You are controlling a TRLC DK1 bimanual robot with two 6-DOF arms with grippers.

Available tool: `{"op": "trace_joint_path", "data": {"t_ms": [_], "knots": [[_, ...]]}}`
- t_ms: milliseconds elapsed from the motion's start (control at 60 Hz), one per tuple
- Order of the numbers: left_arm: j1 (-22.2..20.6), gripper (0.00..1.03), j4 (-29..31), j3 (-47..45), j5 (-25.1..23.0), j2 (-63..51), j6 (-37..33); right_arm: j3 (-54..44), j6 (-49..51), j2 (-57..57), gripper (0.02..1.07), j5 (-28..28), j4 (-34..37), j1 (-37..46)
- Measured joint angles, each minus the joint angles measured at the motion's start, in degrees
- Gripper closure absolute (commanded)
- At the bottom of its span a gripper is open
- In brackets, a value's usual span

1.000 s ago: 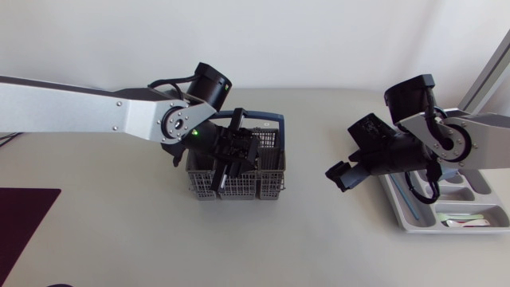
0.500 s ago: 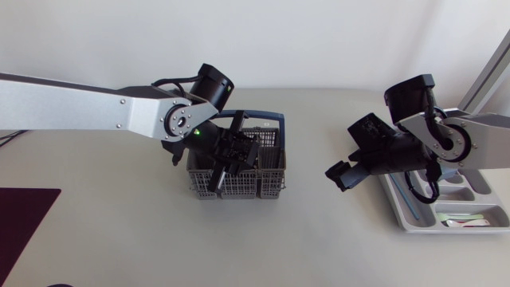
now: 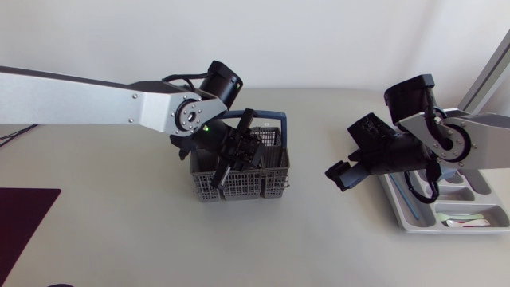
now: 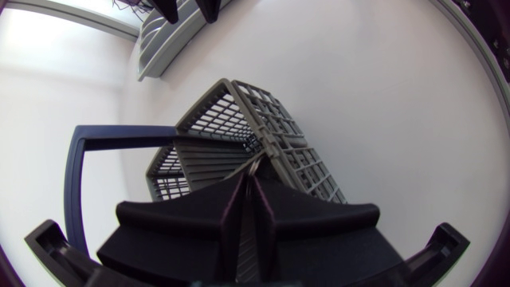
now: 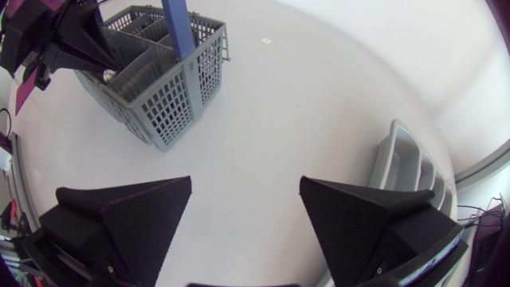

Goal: Sort the cutlery from the basket into the organizer compartments.

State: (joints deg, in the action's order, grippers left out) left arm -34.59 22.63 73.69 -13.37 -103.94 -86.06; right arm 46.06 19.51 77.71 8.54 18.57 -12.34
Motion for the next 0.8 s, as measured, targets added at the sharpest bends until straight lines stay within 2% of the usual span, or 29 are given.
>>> {"op": "trace_joint_path", "data": {"t_ms": [300, 417, 617, 800], "knots": [[0.3, 1.0, 0.3, 0.7, -0.1, -0.2, -0.1, 0.0, 0.0, 0.0, 0.1, 0.0, 0.0, 0.0], [2.3, 1.0, 0.2, -0.2, -2.7, 1.2, 1.0, 0.0, 0.0, 0.0, 0.1, 0.0, 0.0, 0.0], [7.3, 1.0, -5.5, -6.3, -7.7, 6.0, 5.4, 0.0, 0.0, 0.0, 0.1, 0.0, 0.0, -0.5], [9.7, 1.0, -12.7, -11.3, -10.8, 9.9, 11.8, 0.0, -0.5, 0.0, 0.1, 0.0, 0.0, -2.0]]}}
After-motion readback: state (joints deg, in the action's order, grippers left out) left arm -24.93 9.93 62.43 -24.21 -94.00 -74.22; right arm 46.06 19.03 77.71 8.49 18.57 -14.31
